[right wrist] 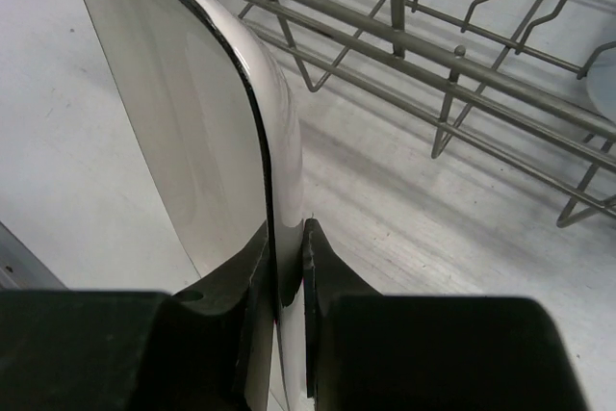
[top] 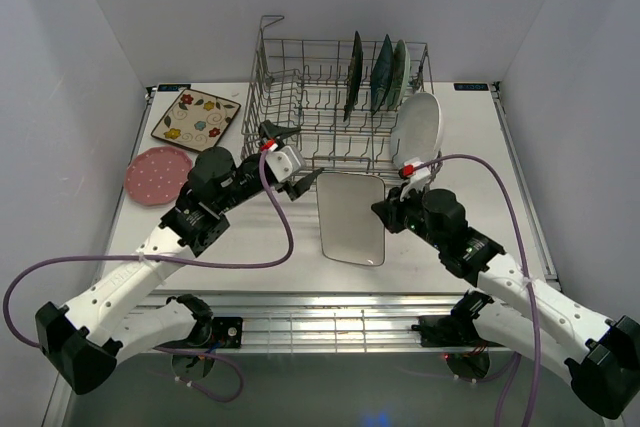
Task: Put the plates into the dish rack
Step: Insert the plate into the dish rack.
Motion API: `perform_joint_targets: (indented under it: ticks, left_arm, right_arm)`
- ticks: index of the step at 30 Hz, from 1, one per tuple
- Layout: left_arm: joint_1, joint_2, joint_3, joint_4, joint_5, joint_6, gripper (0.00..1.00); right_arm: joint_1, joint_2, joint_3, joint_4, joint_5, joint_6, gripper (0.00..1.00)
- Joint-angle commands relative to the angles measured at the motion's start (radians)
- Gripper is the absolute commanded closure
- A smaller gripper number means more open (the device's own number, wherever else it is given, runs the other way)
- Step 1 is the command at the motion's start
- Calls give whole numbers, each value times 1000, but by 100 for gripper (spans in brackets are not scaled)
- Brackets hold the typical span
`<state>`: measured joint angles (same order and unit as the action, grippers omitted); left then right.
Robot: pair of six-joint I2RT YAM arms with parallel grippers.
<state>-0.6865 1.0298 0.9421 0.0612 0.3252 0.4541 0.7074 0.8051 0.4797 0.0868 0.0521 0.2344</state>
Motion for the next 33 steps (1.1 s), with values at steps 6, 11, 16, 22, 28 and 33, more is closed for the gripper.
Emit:
perform_joint_targets:
  ticks: [6,11,16,22,28,33]
  left_arm:
    - [5,-85,-58,9,-207,-40,2]
    - [5,-103,-98,23,-242,-46,2]
    - [5,-105,-117,34,-275,-49,2]
    - [5,-112,-141,72,-310,-55,2]
    - [5,-126,-178,112,-367,-63,2]
    - [5,-122,-192,131,-379,-58,2]
  right_arm:
    - [1,26,261,48,38,14,92]
    - [1,58,380,-15,52,10,92]
    - [1,91,483,-85,127,2,92]
    - [1,135,615,-145,218,-7,92]
    - [1,187,756,-190,302,-41,92]
    - [1,261,867,-231,377,-73,92]
